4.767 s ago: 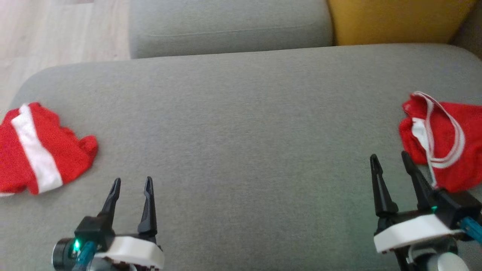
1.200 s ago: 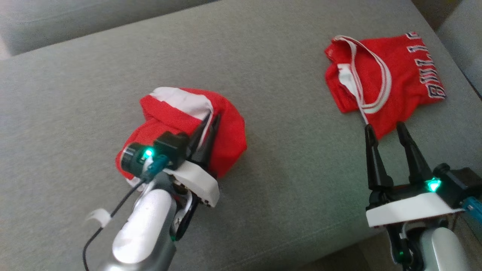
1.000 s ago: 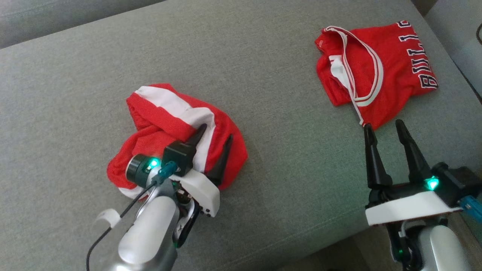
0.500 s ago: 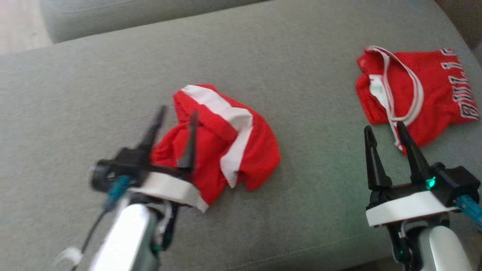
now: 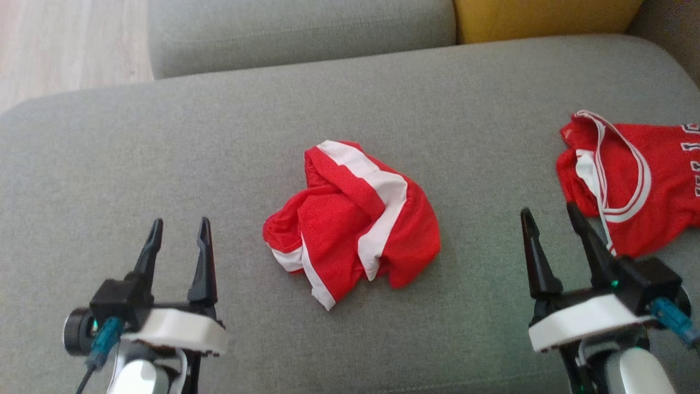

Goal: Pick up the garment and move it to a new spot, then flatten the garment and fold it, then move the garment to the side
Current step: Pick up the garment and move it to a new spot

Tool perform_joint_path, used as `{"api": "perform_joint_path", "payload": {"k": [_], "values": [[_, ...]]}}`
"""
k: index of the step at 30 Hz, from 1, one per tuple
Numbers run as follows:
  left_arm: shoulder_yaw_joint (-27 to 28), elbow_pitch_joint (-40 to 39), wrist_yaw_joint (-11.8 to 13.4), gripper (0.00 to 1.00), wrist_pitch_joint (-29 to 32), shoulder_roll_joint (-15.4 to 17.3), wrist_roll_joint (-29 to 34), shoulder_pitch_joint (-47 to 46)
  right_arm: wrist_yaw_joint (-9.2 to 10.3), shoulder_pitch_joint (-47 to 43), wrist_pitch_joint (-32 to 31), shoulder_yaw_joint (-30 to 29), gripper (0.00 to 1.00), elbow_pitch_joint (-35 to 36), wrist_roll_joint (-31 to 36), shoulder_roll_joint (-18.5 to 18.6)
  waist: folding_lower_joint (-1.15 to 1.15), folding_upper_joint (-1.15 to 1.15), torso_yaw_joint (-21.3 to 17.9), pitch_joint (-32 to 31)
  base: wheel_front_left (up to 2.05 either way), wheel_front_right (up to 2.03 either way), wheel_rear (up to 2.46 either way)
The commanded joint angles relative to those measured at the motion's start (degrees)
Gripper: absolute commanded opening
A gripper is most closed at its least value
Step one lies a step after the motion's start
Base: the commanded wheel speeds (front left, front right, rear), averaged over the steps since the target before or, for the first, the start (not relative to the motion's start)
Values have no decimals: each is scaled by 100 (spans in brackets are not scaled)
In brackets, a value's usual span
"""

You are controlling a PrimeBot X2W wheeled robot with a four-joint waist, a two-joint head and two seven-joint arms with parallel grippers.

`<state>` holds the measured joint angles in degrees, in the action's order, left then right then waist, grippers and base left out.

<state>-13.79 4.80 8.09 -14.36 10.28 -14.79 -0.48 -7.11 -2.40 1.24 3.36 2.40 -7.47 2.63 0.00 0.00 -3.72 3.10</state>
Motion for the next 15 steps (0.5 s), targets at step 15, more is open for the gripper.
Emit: {"api": "perform_joint_path", "payload": {"k": [15], "values": [[127,-713,178,100,146,228,29,567,-37,-383,-197,69,100,546,177,25,0,0,47,-361,0,0,0]]}}
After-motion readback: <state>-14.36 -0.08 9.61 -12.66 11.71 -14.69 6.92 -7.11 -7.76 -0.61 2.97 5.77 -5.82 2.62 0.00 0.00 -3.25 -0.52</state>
